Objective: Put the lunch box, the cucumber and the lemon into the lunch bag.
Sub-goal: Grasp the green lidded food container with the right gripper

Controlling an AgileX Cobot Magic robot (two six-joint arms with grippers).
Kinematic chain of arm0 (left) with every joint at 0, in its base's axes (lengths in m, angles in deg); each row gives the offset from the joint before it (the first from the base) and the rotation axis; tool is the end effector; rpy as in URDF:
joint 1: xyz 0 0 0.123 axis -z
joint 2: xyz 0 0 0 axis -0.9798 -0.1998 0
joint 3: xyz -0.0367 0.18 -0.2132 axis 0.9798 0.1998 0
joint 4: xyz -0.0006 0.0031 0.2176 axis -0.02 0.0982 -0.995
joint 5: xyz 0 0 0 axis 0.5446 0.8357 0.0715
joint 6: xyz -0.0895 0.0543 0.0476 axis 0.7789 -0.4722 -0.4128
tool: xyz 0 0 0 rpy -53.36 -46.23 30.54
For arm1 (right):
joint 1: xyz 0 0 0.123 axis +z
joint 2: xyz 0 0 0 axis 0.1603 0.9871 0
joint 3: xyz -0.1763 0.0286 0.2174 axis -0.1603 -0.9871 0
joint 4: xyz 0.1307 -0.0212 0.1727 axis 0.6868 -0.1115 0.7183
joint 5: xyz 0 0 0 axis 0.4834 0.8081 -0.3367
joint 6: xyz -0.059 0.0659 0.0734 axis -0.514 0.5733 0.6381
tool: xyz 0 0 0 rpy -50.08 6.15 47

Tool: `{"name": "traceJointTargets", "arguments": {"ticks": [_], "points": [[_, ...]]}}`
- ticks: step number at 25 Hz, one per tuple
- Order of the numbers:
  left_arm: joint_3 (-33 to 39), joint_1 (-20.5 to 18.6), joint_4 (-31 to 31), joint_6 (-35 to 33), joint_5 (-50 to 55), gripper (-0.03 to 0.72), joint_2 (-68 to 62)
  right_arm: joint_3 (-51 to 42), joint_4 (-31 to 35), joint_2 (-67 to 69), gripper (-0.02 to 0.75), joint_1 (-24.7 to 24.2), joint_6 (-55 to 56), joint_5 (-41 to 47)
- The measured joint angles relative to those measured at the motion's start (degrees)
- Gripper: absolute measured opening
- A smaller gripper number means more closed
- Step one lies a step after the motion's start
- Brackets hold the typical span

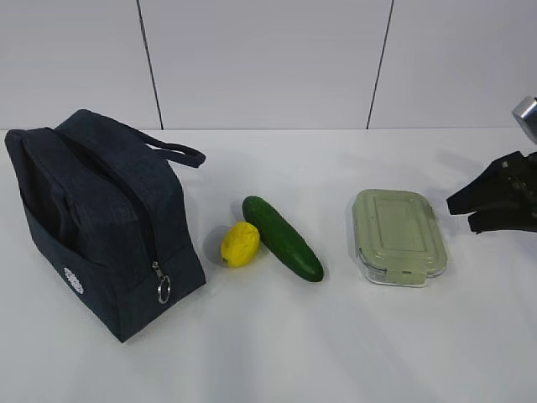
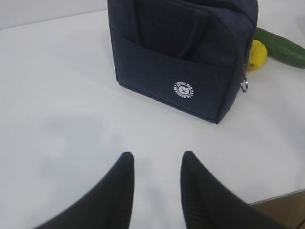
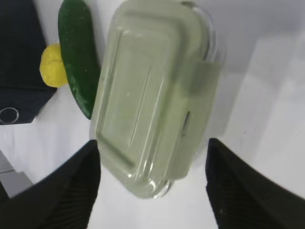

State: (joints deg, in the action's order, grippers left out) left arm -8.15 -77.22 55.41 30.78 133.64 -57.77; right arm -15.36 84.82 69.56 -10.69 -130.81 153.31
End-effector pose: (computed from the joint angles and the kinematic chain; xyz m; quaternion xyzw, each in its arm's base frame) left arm -0.0158 -0.0173 0.2527 0.1004 0.8544 -0.0417 0.5081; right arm 0.3349 -0.0291 0.1743 -0.0593 0.9081 0.3801 0.1653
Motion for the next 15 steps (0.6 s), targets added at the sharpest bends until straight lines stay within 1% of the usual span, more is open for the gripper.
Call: {"name": "traceJointTargets", "arguments": {"ticks": [7,15], "points": [[0.0,0.0,0.0,0.0,0.0,0.242,0.0,9.2,1.5,9.7,0.523,0.0,-0.8,1.3],[0.0,0.0,0.0,0.0,0.0,0.242,0.0,12.2,2.1,12.8,0.524,0.6,-2.0,1.4]]}}
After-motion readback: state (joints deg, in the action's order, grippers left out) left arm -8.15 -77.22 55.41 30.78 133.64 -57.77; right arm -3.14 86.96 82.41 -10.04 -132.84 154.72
